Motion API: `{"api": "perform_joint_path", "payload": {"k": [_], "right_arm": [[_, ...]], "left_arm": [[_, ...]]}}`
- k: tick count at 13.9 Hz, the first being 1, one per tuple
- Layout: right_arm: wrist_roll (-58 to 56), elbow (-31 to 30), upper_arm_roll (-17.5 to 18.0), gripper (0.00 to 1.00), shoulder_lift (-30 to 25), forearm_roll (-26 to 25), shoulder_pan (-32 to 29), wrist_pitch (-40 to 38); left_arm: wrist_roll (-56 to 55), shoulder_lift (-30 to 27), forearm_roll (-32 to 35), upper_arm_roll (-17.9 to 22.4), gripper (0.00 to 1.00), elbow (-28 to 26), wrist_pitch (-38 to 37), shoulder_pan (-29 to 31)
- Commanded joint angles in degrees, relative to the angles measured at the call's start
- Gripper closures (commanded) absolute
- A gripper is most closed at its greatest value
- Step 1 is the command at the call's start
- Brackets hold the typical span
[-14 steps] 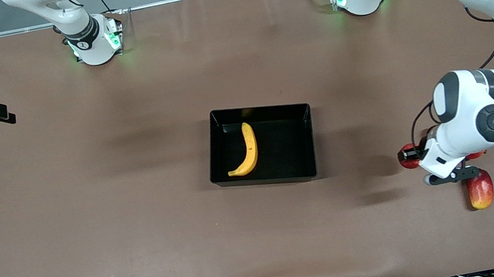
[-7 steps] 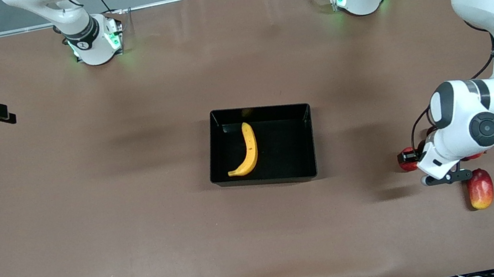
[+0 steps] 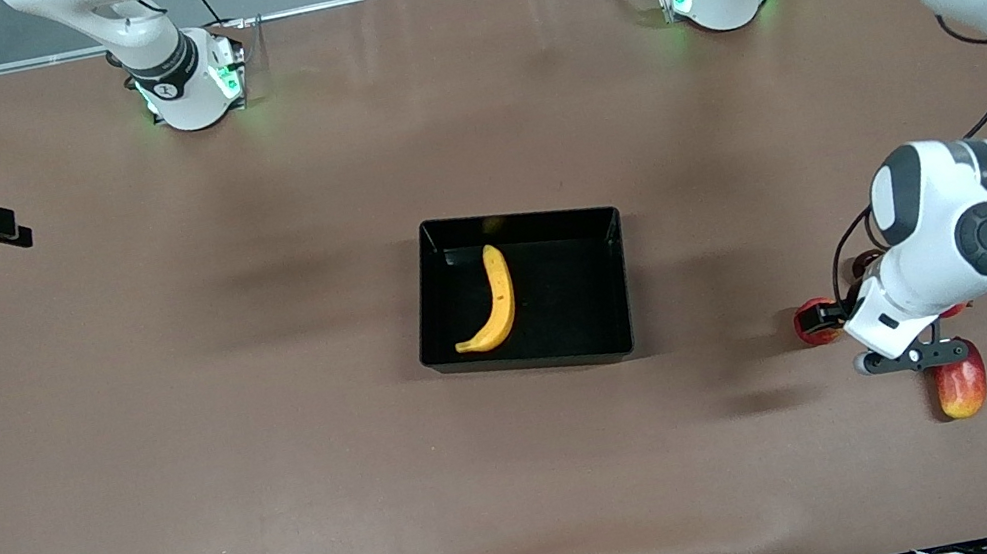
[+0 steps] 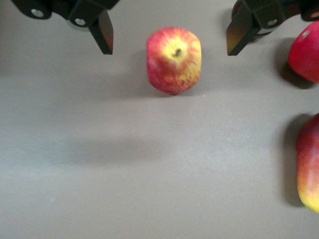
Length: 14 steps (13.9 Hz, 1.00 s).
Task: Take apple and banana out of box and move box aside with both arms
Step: 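Return the left gripper to the tray and grasp the banana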
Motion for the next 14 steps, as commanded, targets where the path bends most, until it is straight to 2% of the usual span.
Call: {"api": "perform_joint_path", "payload": {"k": [1,5,8,12,14], "right_arm": [[0.2,0.3,0.4,0.0,-0.1,0.8,-0.5,-0.5],[0.2,0.3,0.3,0.0,0.0,2.4,-0.8,-0.4],[0.2,0.3,0.3,0.0,0.0,2.6,-1.0,-0.4],[0.2,0.3,0.3,0.0,0.0,2.6,-1.0,-0.3],[0.2,0.3,0.3,0.0,0.0,2.6,-1.0,-0.4]], "left_arm": [[-3.3,-4.4,0.3,-1.2,0.0,-1.1,-3.3,-2.7],[-17.9,-4.1,0.9,-6.1,0.0,1.1,-3.7,-9.2],[-27.1,-0.1,1.0,-5.6,0.0,5.9,-3.7,-19.1],[-30.6,4.2,1.0,-5.2,0.0,8.9,-2.3,-26.1],[-31.1,7.1,1.0,-3.7,0.0,11.7,-1.1,-30.4]]}}
